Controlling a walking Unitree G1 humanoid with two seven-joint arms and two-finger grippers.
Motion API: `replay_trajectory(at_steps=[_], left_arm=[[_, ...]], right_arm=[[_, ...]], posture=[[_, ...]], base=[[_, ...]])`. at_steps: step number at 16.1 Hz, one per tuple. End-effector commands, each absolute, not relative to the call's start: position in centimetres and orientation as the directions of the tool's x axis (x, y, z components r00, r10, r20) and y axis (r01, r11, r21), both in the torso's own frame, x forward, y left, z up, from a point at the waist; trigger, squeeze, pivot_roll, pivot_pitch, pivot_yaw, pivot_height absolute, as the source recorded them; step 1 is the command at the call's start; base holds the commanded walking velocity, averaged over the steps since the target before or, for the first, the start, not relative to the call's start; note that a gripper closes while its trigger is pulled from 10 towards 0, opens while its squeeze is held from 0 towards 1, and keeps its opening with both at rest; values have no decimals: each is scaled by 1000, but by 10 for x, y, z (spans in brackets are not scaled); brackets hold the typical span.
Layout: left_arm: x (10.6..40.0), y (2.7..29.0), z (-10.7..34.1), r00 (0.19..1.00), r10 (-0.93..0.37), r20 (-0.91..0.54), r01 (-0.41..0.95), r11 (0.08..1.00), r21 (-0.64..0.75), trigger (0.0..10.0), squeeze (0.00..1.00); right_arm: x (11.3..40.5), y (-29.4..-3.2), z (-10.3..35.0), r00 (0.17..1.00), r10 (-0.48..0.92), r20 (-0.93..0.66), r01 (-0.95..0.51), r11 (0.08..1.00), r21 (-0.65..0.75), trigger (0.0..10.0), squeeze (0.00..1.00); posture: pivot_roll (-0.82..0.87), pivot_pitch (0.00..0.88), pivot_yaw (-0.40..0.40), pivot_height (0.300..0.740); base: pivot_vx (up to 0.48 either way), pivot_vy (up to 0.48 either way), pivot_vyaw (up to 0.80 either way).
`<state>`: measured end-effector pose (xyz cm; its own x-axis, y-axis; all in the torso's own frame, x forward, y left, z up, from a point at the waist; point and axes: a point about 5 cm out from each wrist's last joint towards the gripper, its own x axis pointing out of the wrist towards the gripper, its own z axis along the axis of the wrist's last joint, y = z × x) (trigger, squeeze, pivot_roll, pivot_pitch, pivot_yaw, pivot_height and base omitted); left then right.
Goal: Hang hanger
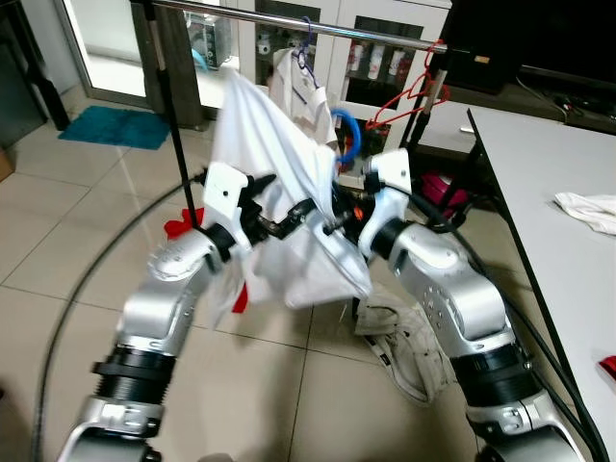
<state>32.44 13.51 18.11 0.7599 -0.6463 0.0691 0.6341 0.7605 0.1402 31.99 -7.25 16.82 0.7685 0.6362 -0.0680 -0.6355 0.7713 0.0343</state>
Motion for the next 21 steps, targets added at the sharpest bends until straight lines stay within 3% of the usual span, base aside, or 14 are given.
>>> replay_trajectory(at_steps=[1, 3, 5, 8, 11, 13, 18, 19, 21], left_arm=[[324, 132, 192, 729, -682, 50, 652, 715, 252, 10000, 0], [318, 148, 185, 694, -710, -118, 700, 627, 340, 10000, 0], [311, 153, 194, 662, -745, -84, 734, 622, 273, 10000, 0], [314, 146, 205, 701, -711, 52, 703, 702, 118, 10000, 0], [328, 138, 197, 801, -593, 82, 598, 798, -73, 10000, 0], [329, 126, 194, 815, -574, 83, 578, 791, -200, 10000, 0], [337, 120, 185, 853, -521, 38, 505, 804, -315, 10000, 0], [336, 118, 184, 851, -525, 32, 506, 800, -322, 8275, 0], [334, 115, 183, 836, -548, 33, 524, 777, -349, 3294, 0]], right_arm=[[321, -79, 165, 781, 617, -90, -616, 786, 47, 10000, 0], [322, -80, 164, 783, 616, -89, -611, 788, 80, 10000, 0], [323, -84, 162, 793, 600, -105, -597, 800, 66, 10000, 0], [322, -82, 161, 789, 605, -112, -604, 796, 44, 10000, 0], [321, -76, 166, 769, 634, -84, -634, 773, 31, 10000, 0], [318, -75, 165, 766, 638, -82, -638, 769, 27, 10000, 0], [309, -72, 163, 739, 669, -85, -671, 742, 5, 10000, 0], [307, -71, 162, 734, 674, -83, -676, 737, 3, 10000, 0], [304, -68, 163, 728, 682, -76, -684, 729, -4, 10000, 0]], posture=[[-46, 0, -75, 740], [-42, 0, -77, 740], [-41, 0, -78, 740], [-39, 0, -81, 740], [-39, 0, -80, 740], [-43, 0, -74, 740], [-44, 0, -69, 740], [-44, 0, -63, 740], [-46, 0, -52, 740]], base=[[0, 0, 0], [0, 0, 0], [0, 0, 0], [0, 0, 0], [0, 0, 0], [0, 0, 0], [0, 0, 0], [0, 0, 0], [0, 0, 0]])
